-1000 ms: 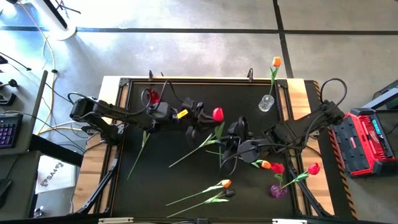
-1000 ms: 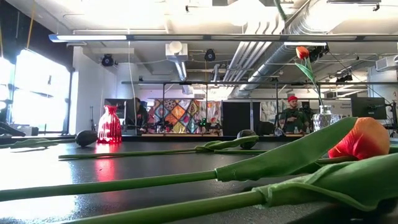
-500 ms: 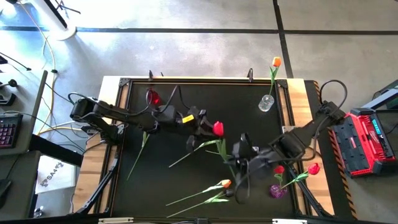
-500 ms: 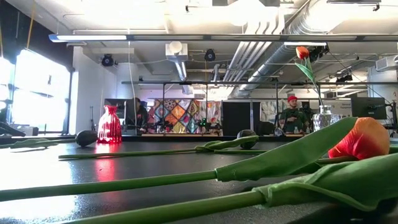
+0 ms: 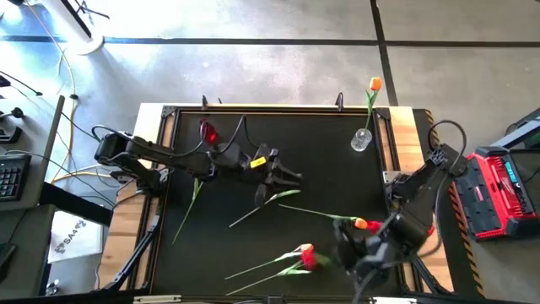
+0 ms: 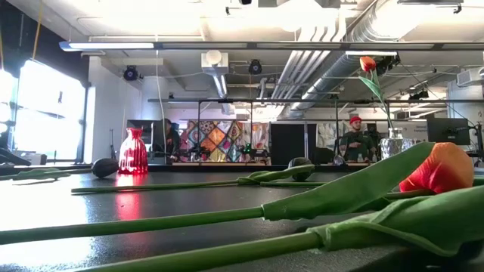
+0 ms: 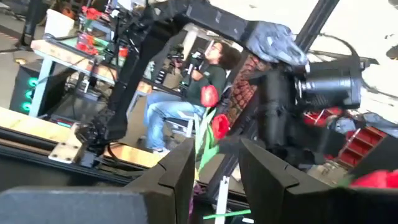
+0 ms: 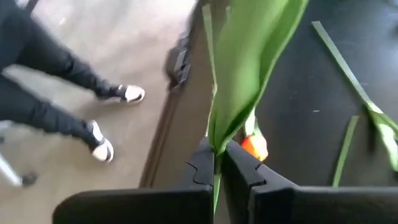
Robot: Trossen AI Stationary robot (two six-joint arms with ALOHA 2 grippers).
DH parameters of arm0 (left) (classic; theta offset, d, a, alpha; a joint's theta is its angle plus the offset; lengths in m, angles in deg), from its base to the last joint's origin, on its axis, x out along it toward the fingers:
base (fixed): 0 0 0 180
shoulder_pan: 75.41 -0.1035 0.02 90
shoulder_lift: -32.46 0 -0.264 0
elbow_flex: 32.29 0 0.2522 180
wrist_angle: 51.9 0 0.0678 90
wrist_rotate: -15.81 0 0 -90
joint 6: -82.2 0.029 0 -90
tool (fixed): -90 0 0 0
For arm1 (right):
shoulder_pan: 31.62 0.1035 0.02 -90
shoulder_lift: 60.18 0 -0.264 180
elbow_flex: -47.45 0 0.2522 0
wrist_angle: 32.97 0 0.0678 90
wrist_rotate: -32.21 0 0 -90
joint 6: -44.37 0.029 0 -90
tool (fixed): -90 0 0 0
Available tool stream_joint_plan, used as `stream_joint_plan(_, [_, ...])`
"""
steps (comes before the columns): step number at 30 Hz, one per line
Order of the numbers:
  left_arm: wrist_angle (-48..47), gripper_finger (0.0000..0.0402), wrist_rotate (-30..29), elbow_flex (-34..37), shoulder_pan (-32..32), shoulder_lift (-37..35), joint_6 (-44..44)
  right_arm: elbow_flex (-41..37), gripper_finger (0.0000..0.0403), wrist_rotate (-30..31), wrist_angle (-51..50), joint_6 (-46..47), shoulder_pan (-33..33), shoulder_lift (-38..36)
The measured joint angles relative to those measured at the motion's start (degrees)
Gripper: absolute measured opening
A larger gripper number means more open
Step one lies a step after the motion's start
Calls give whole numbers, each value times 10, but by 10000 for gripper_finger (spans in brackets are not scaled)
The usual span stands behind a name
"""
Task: Sort flowers into vase by color
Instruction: Put the red tulip into the purple vase
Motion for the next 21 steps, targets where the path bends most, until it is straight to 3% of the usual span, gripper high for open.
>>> stream_joint_plan(11, [-1,110,-2,0,-1,0,0,0,0,20,-13,72,94,-2])
stream_joint_plan(21, [-1,110,-12,0,-1,0,-10,0,0,144,-83,112,158,-2])
